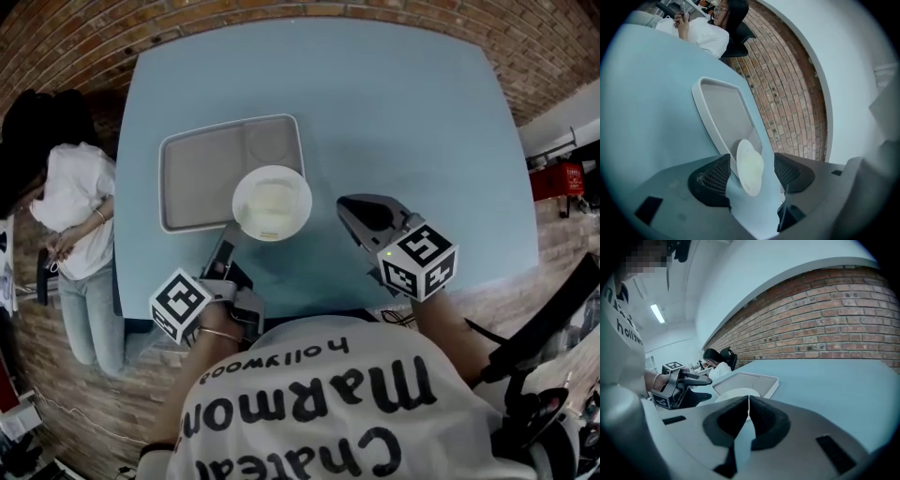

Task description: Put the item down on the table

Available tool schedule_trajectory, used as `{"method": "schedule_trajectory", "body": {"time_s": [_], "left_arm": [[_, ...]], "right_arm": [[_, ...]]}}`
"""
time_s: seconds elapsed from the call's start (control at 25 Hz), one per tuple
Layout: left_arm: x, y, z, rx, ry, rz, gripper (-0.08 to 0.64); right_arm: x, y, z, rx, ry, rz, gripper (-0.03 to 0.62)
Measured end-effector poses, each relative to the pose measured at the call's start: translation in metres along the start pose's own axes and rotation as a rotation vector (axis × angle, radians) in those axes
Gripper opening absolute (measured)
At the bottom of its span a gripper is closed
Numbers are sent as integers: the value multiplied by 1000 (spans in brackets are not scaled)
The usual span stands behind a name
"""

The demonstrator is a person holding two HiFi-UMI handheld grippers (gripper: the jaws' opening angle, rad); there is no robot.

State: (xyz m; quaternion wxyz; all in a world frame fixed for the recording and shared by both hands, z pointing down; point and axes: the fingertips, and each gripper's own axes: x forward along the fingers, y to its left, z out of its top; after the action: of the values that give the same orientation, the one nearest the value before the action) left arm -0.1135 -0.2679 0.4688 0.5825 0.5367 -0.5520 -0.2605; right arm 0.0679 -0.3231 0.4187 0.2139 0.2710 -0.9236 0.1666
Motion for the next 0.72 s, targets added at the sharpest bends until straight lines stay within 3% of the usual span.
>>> {"method": "schedule_trajectory", "body": {"time_s": [0.08, 0.16, 0.24, 0.32, 0.4, 0.52, 0.72], "left_arm": [[-6, -18, 12, -5, -74, -107, 291], [-15, -40, 23, 47, -166, -196, 282], [-33, -53, 28, 181, -235, -195, 211], [-50, -61, 30, 362, -253, -173, 108], [-61, -78, 23, 473, -242, -225, 56], [-73, -95, 7, 572, -228, -282, 40], [-105, -91, 2, 673, -314, -236, 23]], "right_arm": [[-5, 4, 0, -21, -4, 0, 12], [-13, 6, 2, -57, -9, -5, 11], [-24, 8, 2, -86, -14, -15, 12], [-33, 12, 1, -93, -17, -19, 11], [-39, 18, -1, -91, -20, -10, 11], [-48, 26, -8, -99, -19, 3, 11], [-57, 43, -18, -107, -21, 32, 11]]}}
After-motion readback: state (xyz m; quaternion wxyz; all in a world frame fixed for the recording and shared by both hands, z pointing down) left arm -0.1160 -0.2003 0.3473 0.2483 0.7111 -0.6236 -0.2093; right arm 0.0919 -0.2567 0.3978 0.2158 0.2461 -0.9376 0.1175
